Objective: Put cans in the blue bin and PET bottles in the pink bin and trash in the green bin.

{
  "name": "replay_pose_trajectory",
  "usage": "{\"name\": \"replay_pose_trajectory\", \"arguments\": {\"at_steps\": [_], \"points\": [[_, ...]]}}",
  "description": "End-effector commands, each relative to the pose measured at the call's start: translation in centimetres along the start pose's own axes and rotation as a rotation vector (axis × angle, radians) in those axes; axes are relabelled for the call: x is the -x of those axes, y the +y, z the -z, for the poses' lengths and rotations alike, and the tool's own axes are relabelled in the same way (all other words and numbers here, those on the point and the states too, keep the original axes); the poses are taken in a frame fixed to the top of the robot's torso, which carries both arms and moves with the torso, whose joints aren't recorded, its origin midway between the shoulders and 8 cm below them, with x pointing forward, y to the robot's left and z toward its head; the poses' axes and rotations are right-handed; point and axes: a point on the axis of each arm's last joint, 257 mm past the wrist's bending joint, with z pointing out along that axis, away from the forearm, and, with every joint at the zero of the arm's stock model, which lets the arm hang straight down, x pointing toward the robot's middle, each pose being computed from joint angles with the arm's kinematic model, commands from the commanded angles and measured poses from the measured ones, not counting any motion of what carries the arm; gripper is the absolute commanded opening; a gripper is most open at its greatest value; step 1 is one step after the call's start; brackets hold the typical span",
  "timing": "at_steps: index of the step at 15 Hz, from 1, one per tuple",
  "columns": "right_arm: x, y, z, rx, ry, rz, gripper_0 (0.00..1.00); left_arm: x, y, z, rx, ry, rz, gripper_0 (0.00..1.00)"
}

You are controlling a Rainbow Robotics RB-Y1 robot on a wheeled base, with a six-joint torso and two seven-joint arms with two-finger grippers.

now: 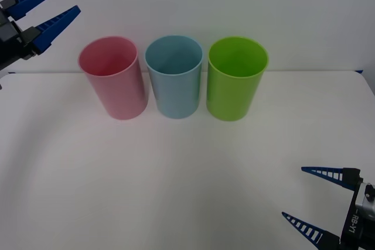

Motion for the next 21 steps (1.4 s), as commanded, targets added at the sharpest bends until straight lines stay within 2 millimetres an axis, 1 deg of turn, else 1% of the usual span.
{"name": "replay_pose_trajectory", "arguments": {"at_steps": [1,3,4,6,7,10,11,13,14,16,17,20,21], "points": [[0.0,0.0,0.0,0.000,0.000,0.000,1.00,-0.8,-0.8,3.6,0.002,0.021,0.000,1.00],[0.0,0.0,0.0,0.000,0.000,0.000,1.00,-1.5,-1.2,5.7,0.023,0.039,0.001,1.00],[0.0,0.0,0.0,0.000,0.000,0.000,1.00,-2.2,-1.6,7.0,0.022,0.057,0.009,1.00],[0.0,0.0,0.0,0.000,0.000,0.000,1.00,-3.4,-2.1,8.9,0.027,0.085,0.021,1.00],[0.0,0.0,0.0,0.000,0.000,0.000,1.00,-4.5,-2.3,10.2,0.041,0.108,0.032,1.00],[0.0,0.0,0.0,0.000,0.000,0.000,1.00,-7.1,-2.8,12.6,0.064,0.171,0.039,1.00],[0.0,0.0,0.0,0.000,0.000,0.000,1.00,-8.0,-3.0,13.8,0.080,0.191,0.042,1.00],[0.0,0.0,0.0,0.000,0.000,0.000,1.00,-9.3,-4.1,15.3,0.076,0.207,0.056,1.00],[0.0,0.0,0.0,0.000,0.000,0.000,1.00,-10.3,-4.6,16.5,0.089,0.224,0.050,1.00],[0.0,0.0,0.0,0.000,0.000,0.000,1.00,-11.8,-5.7,17.8,0.089,0.246,0.061,1.00],[0.0,0.0,0.0,0.000,0.000,0.000,1.00,-12.9,-6.5,18.5,0.090,0.266,0.077,1.00],[0.0,0.0,0.0,0.000,0.000,0.000,1.00,-15.4,-7.4,20.5,0.119,0.345,0.048,1.00],[0.0,0.0,0.0,0.000,0.000,0.000,1.00,-15.7,-7.7,20.8,0.131,0.363,0.026,1.00]]}}
